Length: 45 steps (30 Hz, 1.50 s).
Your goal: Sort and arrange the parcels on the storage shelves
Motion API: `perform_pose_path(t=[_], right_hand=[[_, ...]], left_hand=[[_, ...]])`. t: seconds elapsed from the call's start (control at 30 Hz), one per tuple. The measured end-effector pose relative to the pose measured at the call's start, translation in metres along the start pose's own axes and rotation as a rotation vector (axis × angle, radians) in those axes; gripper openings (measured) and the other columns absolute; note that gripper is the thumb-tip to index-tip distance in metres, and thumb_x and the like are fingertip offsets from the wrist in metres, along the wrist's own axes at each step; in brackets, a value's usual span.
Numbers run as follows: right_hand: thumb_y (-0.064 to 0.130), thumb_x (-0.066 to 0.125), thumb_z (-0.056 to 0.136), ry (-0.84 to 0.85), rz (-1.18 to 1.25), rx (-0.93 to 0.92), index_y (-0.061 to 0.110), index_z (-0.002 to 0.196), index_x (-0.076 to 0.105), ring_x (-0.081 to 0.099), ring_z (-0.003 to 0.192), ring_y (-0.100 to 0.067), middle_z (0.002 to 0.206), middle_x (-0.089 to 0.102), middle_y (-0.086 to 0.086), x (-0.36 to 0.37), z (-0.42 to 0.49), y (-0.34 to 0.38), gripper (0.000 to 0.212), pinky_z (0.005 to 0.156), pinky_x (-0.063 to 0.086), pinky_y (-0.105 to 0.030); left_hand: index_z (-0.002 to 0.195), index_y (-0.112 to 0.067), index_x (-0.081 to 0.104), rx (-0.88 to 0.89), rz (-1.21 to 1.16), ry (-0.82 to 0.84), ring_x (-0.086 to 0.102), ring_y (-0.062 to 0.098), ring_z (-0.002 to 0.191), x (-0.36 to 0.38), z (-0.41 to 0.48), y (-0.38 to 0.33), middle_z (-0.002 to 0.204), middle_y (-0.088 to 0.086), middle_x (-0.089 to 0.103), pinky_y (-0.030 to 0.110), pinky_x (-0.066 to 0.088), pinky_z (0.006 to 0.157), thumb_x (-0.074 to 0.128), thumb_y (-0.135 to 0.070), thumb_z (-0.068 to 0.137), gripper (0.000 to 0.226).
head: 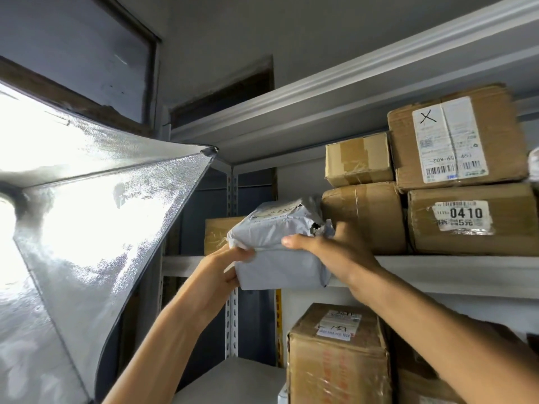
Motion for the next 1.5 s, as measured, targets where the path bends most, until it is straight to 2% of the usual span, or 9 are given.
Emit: perform_pose_path(t=[0.17, 0.33, 0.47, 0.53, 0.6, 0.8, 1.0, 1.13, 1.5], right_hand=[[0.077, 0.063, 0.064, -0.021, 0.052, 0.027, 0.018, 0.080, 0.064, 0.062, 0.079, -0.015, 0.079, 0.066, 0.002, -0.007, -0.008, 0.008, 0.061, 0.066, 0.045, -0.029], [0.051, 0.078, 0.063, -0.004, 0.070, -0.004, 0.018, 0.089, 0.069, 0.068, 0.084, -0.018, 0.087, 0.072, 0.001, -0.007, -0.008, 0.009, 0.043, 0.076, 0.056, -0.039], [0.025, 0.081, 0.072, 0.076, 0.113, -0.114, 0.031, 0.107, 0.066, 0.061, 0.086, 0.001, 0.103, 0.067, 0.016, -0.014, -0.019, 0.001, 0.038, 0.069, 0.053, -0.017], [0.015, 0.083, 0.070, 0.128, 0.170, -0.089, 0.030, 0.132, 0.050, 0.056, 0.094, 0.000, 0.109, 0.056, 0.019, -0.016, -0.026, -0.010, 0.072, 0.073, 0.051, -0.014], [0.012, 0.089, 0.058, 0.174, 0.210, -0.032, 0.022, 0.144, 0.038, 0.059, 0.108, -0.011, 0.122, 0.059, 0.010, -0.014, -0.029, -0.028, 0.100, 0.088, 0.055, -0.029], [-0.002, 0.087, 0.059, 0.243, 0.266, -0.093, 0.027, 0.123, 0.056, 0.064, 0.104, -0.007, 0.112, 0.070, 0.011, -0.014, -0.033, -0.053, 0.077, 0.081, 0.056, -0.022], [0.006, 0.089, 0.054, 0.292, 0.266, -0.188, 0.029, 0.123, 0.055, 0.065, 0.108, -0.012, 0.115, 0.069, 0.009, -0.015, -0.036, -0.044, 0.080, 0.089, 0.056, -0.033], [0.006, 0.089, 0.050, 0.324, 0.213, -0.251, 0.029, 0.125, 0.053, 0.065, 0.108, -0.012, 0.115, 0.069, 0.011, -0.020, -0.042, -0.032, 0.086, 0.092, 0.054, -0.037], [-0.006, 0.079, 0.068, 0.214, 0.128, -0.348, 0.037, 0.130, 0.045, 0.060, 0.106, 0.007, 0.115, 0.063, 0.026, -0.083, -0.083, -0.015, 0.083, 0.078, 0.054, -0.015]], left_hand=[[0.118, -0.026, 0.067, -0.030, -0.043, -0.075, 0.069, 0.025, 0.099, 0.001, 0.001, -0.010, 0.110, 0.004, 0.071, 0.043, 0.054, 0.086, 0.063, -0.056, 0.082, 0.048], [0.112, -0.004, 0.067, -0.090, -0.026, -0.100, 0.067, 0.028, 0.092, 0.002, -0.004, -0.010, 0.107, 0.013, 0.071, 0.038, 0.052, 0.086, 0.074, -0.030, 0.070, 0.050], [0.119, -0.010, 0.064, 0.028, -0.019, -0.032, 0.066, 0.030, 0.106, 0.003, -0.019, 0.006, 0.113, 0.010, 0.070, 0.044, 0.050, 0.095, 0.075, -0.023, 0.078, 0.044], [0.122, -0.017, 0.062, 0.108, -0.026, -0.039, 0.067, 0.030, 0.104, 0.010, -0.026, 0.014, 0.114, 0.009, 0.070, 0.045, 0.051, 0.093, 0.074, -0.016, 0.078, 0.046], [0.129, -0.020, 0.057, 0.178, -0.038, -0.025, 0.067, 0.032, 0.105, 0.017, -0.030, 0.022, 0.115, 0.011, 0.070, 0.046, 0.051, 0.091, 0.078, -0.011, 0.073, 0.061], [0.135, -0.022, 0.053, 0.270, -0.038, -0.011, 0.067, 0.036, 0.104, 0.019, -0.036, 0.034, 0.117, 0.015, 0.068, 0.044, 0.057, 0.083, 0.082, -0.019, 0.063, 0.078], [0.136, -0.022, 0.051, 0.306, 0.010, -0.006, 0.066, 0.032, 0.109, 0.013, -0.043, 0.032, 0.122, 0.012, 0.066, 0.041, 0.056, 0.086, 0.080, -0.021, 0.068, 0.074], [0.138, -0.022, 0.049, 0.331, 0.010, -0.001, 0.066, 0.031, 0.108, 0.010, -0.051, 0.027, 0.121, 0.011, 0.067, 0.042, 0.057, 0.084, 0.077, -0.004, 0.069, 0.076], [0.135, -0.016, 0.051, 0.496, -0.207, 0.045, 0.066, 0.037, 0.107, 0.069, -0.061, 0.028, 0.123, 0.015, 0.065, 0.045, 0.058, 0.078, 0.071, 0.007, 0.066, 0.075]])
Point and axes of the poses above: each hand's wrist, its own z-axis towards the middle knuckle, its own x-axis out of the palm, y = z × x, the point moved 1 cm from there along z, towards the middle knuckle
